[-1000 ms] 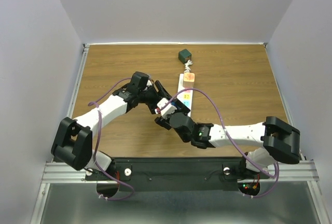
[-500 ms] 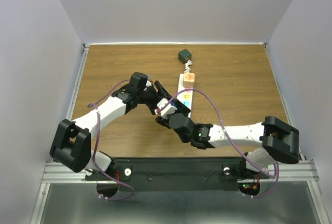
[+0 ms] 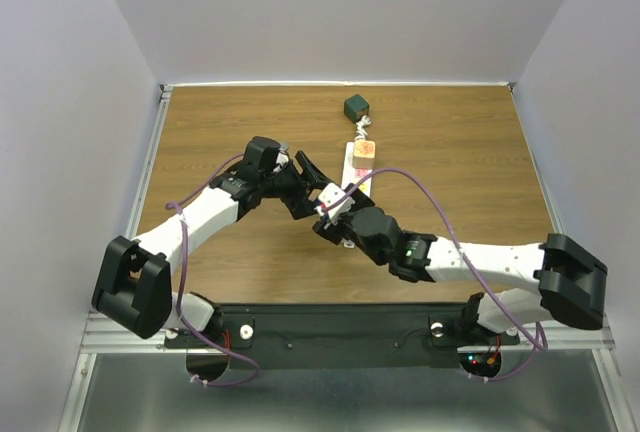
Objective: Insert the plug
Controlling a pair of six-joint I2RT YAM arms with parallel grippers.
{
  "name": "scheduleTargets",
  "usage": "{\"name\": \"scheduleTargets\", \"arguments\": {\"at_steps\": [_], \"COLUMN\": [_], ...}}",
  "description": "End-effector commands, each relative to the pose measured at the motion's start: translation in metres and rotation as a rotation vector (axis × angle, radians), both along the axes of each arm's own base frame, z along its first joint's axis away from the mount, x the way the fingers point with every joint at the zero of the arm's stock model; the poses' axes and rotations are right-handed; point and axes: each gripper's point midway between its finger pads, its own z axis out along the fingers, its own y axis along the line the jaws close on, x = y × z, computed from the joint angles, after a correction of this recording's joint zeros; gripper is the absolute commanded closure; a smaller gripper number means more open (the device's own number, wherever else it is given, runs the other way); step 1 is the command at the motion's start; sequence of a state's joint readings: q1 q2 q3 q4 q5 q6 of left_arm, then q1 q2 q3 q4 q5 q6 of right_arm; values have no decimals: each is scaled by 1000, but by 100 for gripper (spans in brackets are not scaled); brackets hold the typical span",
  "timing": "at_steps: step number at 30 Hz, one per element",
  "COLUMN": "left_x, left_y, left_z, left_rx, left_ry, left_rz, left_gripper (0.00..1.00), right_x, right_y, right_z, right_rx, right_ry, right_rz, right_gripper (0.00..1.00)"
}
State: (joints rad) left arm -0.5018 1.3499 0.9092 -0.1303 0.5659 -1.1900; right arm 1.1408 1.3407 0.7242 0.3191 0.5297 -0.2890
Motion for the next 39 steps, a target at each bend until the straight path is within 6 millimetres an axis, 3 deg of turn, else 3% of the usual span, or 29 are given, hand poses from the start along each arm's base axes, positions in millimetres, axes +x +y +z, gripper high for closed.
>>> {"name": "scheduleTargets", "arguments": {"at_steps": [1, 3, 8, 12, 16, 21, 28, 29, 31, 37, 39], "left_x": [24, 28, 38, 46, 57, 70, 103, 108, 116, 145, 154], "left_y": [8, 8, 1, -2, -4, -1, 21, 23, 21, 8, 13], "left_z": [42, 39, 45, 44, 53, 44, 23, 13, 14, 10, -9], "left_rx": [-42, -34, -64, -58, -72, -4, 216, 259, 296, 436, 522], "left_ry": [-289, -298, -346, -371, -425, -503, -639, -655, -711, -876, -843], "left_rz": [-12, -13, -21, -29, -7, -6, 75, 59, 51, -6, -18], "left_gripper": [21, 20, 16, 7, 5, 5, 5, 5, 5, 5, 5], "right_x": [17, 23, 19, 15, 14, 30, 58, 61, 64, 64, 63], "right_y": [-30, -35, -35, -35, -38, -54, -82, -83, -83, -82, -83], "right_z": [12, 17, 9, 5, 5, 9, 20, 22, 29, 44, 46], "right_rx": [139, 147, 134, 110, 108, 164, 226, 233, 277, 353, 363], "right_ry": [91, 97, 162, 195, 209, 231, 246, 248, 262, 277, 275], "right_rz": [-68, -65, 15, 33, 29, -44, -208, -219, -234, -215, -215], "right_gripper": [100, 100, 100, 100, 100, 100, 98, 93, 81, 61, 54]}}
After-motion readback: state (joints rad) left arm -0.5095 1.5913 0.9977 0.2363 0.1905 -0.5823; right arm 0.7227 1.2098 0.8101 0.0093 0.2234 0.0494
